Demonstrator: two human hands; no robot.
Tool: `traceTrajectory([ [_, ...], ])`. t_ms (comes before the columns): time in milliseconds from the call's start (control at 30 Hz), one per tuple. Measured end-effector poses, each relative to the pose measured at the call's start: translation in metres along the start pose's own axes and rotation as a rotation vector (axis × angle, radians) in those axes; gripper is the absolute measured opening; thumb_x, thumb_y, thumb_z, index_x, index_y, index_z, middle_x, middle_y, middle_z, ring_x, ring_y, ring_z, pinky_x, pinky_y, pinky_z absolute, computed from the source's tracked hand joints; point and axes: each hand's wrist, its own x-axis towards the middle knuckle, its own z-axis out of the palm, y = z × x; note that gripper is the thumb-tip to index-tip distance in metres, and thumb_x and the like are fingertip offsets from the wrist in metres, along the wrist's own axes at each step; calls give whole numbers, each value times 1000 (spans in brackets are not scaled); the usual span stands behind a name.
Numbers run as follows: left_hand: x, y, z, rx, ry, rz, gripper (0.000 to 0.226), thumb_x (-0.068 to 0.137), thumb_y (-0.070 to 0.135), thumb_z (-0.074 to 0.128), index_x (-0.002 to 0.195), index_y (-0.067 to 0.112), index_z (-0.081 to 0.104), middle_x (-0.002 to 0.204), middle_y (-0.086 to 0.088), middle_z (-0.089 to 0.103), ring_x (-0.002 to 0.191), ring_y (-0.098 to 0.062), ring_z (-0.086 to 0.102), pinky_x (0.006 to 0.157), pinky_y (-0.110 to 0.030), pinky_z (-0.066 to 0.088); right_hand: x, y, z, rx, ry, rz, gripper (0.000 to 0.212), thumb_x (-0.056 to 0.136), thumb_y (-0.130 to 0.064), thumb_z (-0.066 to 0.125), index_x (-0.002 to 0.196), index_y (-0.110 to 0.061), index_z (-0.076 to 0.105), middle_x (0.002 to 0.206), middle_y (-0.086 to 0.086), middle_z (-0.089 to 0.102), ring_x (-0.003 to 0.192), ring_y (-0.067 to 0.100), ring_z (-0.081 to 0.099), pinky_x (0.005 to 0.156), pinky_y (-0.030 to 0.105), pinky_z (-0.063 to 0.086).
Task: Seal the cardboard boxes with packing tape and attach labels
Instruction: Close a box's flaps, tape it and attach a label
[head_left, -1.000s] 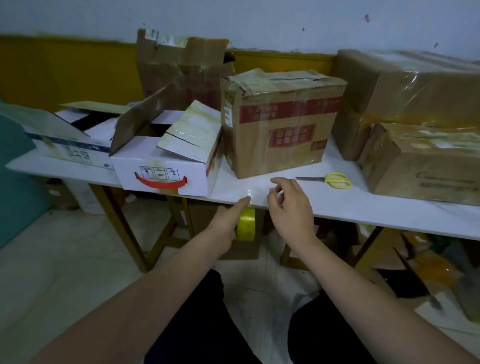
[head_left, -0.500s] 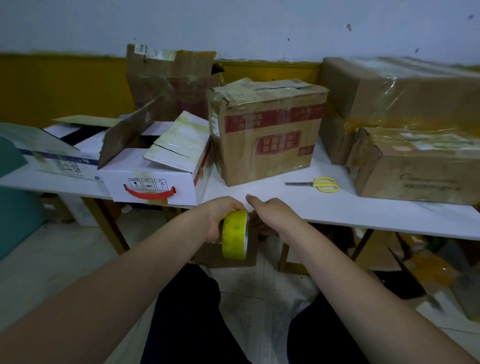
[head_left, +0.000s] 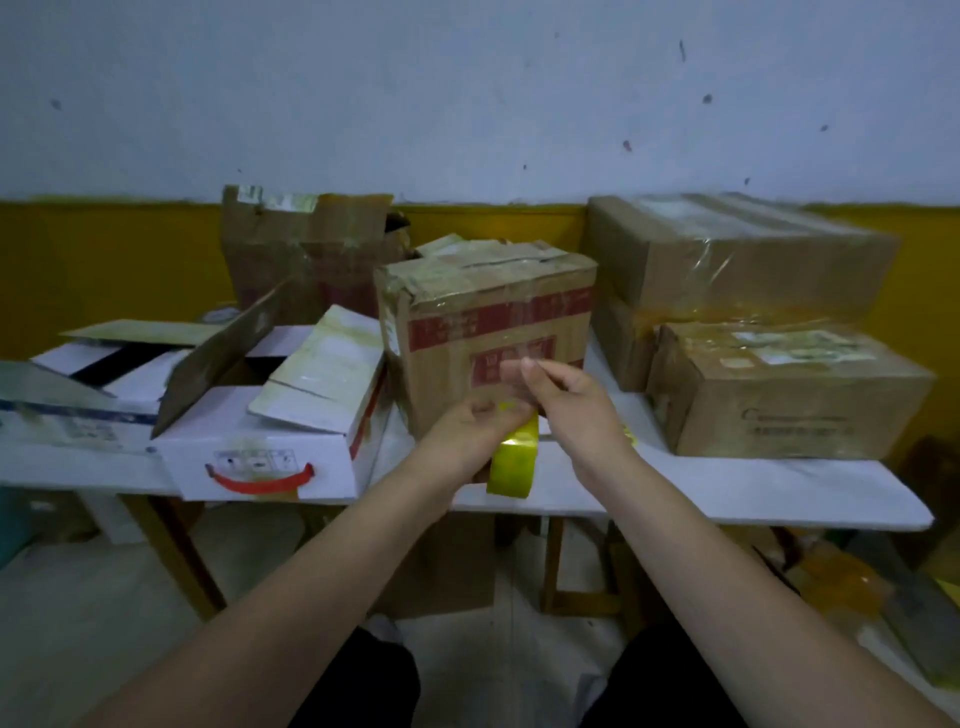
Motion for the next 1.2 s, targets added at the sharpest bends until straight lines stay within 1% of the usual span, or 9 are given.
traceTrajectory([
  [100, 18, 43, 2, 199, 230, 276, 35, 96, 48, 59, 119, 22, 55, 92, 6, 65, 84, -13, 66, 77, -35, 57, 35, -31, -28, 64, 26, -115, 23, 103, -20, 51, 99, -15, 74, 95, 2, 76, 87, 10, 71, 82, 25, 57],
  [233, 69, 114, -18, 421, 493, 691, 17, 98, 29, 53, 111, 21, 60, 88, 6, 63, 77, -9, 59, 73, -33, 48, 97, -56, -63, -10, -20, -170, 23, 102, -23, 53, 101, -17, 76, 101, 2, 77, 97, 21, 71, 94, 38, 52],
  [467, 216, 166, -34, 833, 66, 329, 48, 104, 47, 44, 135, 13, 55, 136, -10, 57, 121, -30, 56, 89, -31, 41, 180, -61, -88, -286, -217, -187, 20, 99, -31, 58, 100, -27, 77, 105, -8, 76, 99, 9, 68, 92, 28, 50],
  [567, 232, 164, -38, 589, -67, 384, 52, 102, 57, 38, 124, 19, 64, 133, -2, 62, 124, -22, 56, 101, -37, 42, 202, -61, -88, -401, -277, -206, 25, 97, -44, 58, 107, -32, 78, 122, -7, 70, 119, 17, 62, 103, 33, 48],
  [700, 226, 172, -46, 335, -224, 435, 65, 88, 73, 44, 114, 19, 70, 118, 5, 71, 113, -8, 64, 106, -40, 45, 215, -66, -90, -362, -330, -184, 28, 99, -36, 57, 113, -22, 76, 121, -20, 68, 117, -3, 59, 91, 10, 46],
  [800, 219, 179, -47, 423, -236, 554, 57, 85, 61, 64, 114, 12, 67, 116, -3, 71, 112, -18, 65, 104, -39, 49, 222, -63, -95, -319, -408, -138, 37, 94, -43, 59, 116, -18, 74, 119, -11, 71, 117, 7, 62, 100, 26, 45],
  [967, 220, 187, -46, 539, -270, 609, 29, 86, 35, 76, 105, 14, 71, 99, -1, 77, 99, -14, 70, 87, -30, 53, 225, -63, -96, -133, -469, -39, 24, 97, -26, 52, 97, -14, 74, 64, -10, 66, 55, -1, 57, 54, 13, 43],
  [1033, 222, 189, -43, 566, -308, 589, 27, 88, 33, 75, 104, 12, 72, 97, 0, 77, 95, -8, 71, 86, -24, 52, 227, -62, -95, -131, -469, -46, 24, 89, -37, 61, 84, -21, 78, 70, 3, 58, 59, 8, 49, 54, 18, 39],
  [1200, 230, 193, -42, 539, -323, 507, 24, 91, 30, 73, 99, 8, 73, 105, 1, 76, 106, -11, 68, 100, -38, 52, 228, -64, -97, -121, -439, 29, 31, 83, -37, 65, 100, -14, 77, 87, 12, 68, 72, 14, 60, 62, 21, 48],
])
